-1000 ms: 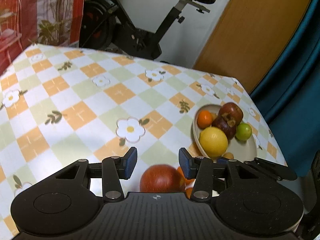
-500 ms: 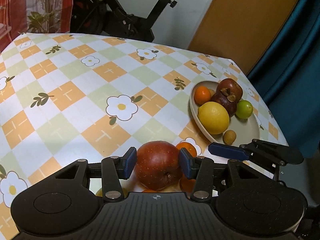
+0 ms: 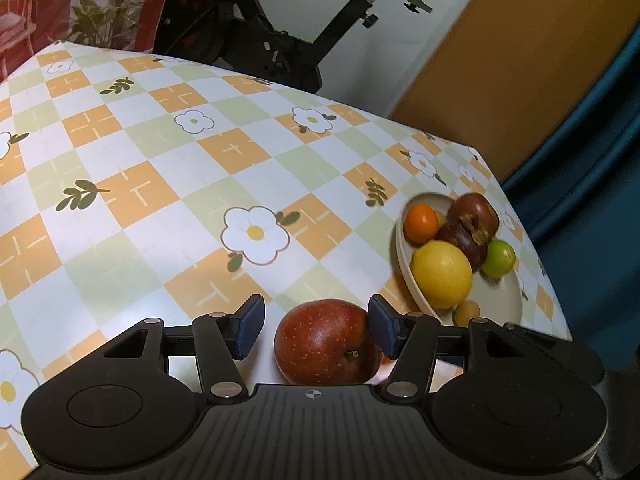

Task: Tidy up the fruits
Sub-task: 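Lower the left tool around the red apple and close on it, then carry the red apple with the left tool onto the beige plate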

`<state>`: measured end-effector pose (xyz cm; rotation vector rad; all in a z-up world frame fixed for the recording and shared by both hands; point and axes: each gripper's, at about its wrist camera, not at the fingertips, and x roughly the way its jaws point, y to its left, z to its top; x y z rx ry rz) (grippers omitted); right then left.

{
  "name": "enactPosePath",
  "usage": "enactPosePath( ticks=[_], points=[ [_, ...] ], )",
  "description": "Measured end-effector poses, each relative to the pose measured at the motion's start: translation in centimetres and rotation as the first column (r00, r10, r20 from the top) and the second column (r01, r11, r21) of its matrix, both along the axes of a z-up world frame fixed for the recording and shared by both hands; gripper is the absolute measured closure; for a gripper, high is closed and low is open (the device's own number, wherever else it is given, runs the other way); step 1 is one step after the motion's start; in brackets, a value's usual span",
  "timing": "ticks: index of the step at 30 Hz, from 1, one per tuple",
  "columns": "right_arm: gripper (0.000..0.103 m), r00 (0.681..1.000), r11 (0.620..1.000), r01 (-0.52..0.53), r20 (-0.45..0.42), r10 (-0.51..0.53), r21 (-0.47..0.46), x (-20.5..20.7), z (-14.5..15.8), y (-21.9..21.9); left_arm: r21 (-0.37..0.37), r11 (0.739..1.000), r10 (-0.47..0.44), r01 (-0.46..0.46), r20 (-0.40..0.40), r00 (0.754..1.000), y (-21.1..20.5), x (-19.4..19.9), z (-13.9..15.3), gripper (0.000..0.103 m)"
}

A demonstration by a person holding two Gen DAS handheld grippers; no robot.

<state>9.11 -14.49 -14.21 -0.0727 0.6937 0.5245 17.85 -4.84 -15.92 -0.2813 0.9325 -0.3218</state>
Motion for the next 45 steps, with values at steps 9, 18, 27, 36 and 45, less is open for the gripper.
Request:
enactPosePath(
  ticks=[9,18,27,36,45],
  points=[
    [0.041,0.999,0.999,-0.045,-0.017,0.045,-0.005,2.4,-0.5,1.5,0.011,0.999,0.032,-0.032,-0.01,0.999,0.0,2.2,0.0,0.042],
    [0.041,0.996,0.997,-0.078,-0.038,0.078,0.001,4.4,-1.3,2.9,-0.028,0.996,0.086,-0.087,-0.035,0.996,2.0,3.3,0.2,0.041],
    [0.041,0.996,0.997,-0.08,-0.029,0.08,0.005,4.5,-1.3,3.0,-0.084,0.995,0.045,-0.05,-0.057,0.997,2.3,2.1,0.4,0.034],
    [0.041,0.996,0.997,-0.08,-0.03,0.08,0.003,4.4,-1.2,3.0,-0.091,0.995,0.025,-0.032,-0.083,0.996,1.7,2.0,-0.8,0.034],
    [0.04,0.996,0.997,-0.075,-0.045,0.075,0.008,4.6,-1.4,3.0,-0.074,0.997,0.017,-0.023,-0.075,0.997,1.1,1.9,-0.8,0.034]
  ],
)
